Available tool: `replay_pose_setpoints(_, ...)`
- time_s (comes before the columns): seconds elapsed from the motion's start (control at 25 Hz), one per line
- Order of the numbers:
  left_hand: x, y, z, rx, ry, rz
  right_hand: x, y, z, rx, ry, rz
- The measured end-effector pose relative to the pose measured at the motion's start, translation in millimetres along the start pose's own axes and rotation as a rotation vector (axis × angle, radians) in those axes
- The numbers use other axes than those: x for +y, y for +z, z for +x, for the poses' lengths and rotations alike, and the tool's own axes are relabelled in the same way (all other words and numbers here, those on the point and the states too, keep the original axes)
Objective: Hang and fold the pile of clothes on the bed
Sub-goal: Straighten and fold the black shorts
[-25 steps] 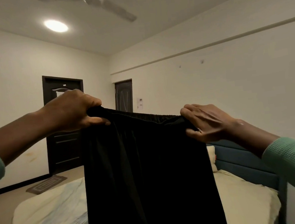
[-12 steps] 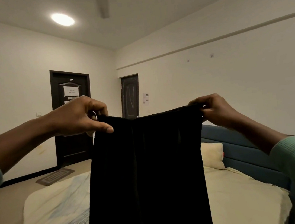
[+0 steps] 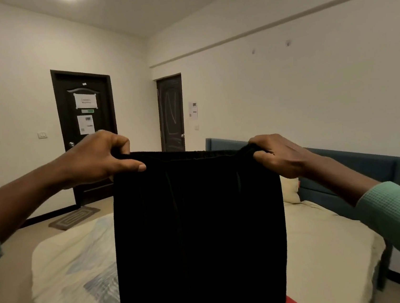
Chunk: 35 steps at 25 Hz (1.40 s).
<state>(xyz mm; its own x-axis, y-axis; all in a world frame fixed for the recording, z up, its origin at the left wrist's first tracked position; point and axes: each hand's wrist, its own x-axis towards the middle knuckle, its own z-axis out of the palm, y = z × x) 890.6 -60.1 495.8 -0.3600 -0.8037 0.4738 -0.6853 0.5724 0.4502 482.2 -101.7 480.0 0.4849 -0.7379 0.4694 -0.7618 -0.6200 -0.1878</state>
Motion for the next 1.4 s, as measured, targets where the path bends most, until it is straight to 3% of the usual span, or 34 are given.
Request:
replay_pose_setpoints(0.08,-8,1,6,0.006,-0.051,-0.149,9,12,2,-0.049,0.033,0.096)
replay_pose_setpoints(0.2,-21,14,19,-0.033,-0.167,-0.289,33,24,13,-0.099,0.185,0.450)
replay_pose_setpoints(0.32,-29,23,28,-0.229,-0.383,-0.436,66,31,18,-0.206,0.317,0.859)
replay_pose_setpoints(0.44,-49,61,36,-0.411,-0.484,-0.584,105,64,21,-0.360,0.460,1.144)
replay_pose_setpoints(0.52,-83,121,37,-0.279,-0.644,-0.766,131,122,10,-0.367,0.651,1.259)
replay_pose_setpoints(0.64,-126,254,18,0.068,-1.076,-1.186,154,237,-37,-0.207,1.076,1.465)
replay_pose_setpoints(0.72,-128,337,-6,0.283,-1.272,-1.292,142,301,-75,-0.114,1.234,1.654)
replay_pose_setpoints(0.8,-111,401,-25,0.445,-1.352,-1.194,117,345,-102,-0.029,1.286,1.742)
replay_pose_setpoints(0.88,-83,439,-37,0.489,-1.284,-1.078,92,368,-118,0.034,1.296,1.724)
replay_pose_setpoints(1.16,-59,458,-55,0.445,-0.881,-0.241,51,376,-110,0.094,1.188,1.615)
replay_pose_setpoints(1.28,-69,457,-61,0.342,-0.652,0.078,46,383,-102,0.089,1.099,1.518)
replay_pose_setpoints(1.4,-75,453,-64,0.367,-0.640,0.174,45,386,-97,0.031,0.992,1.421)
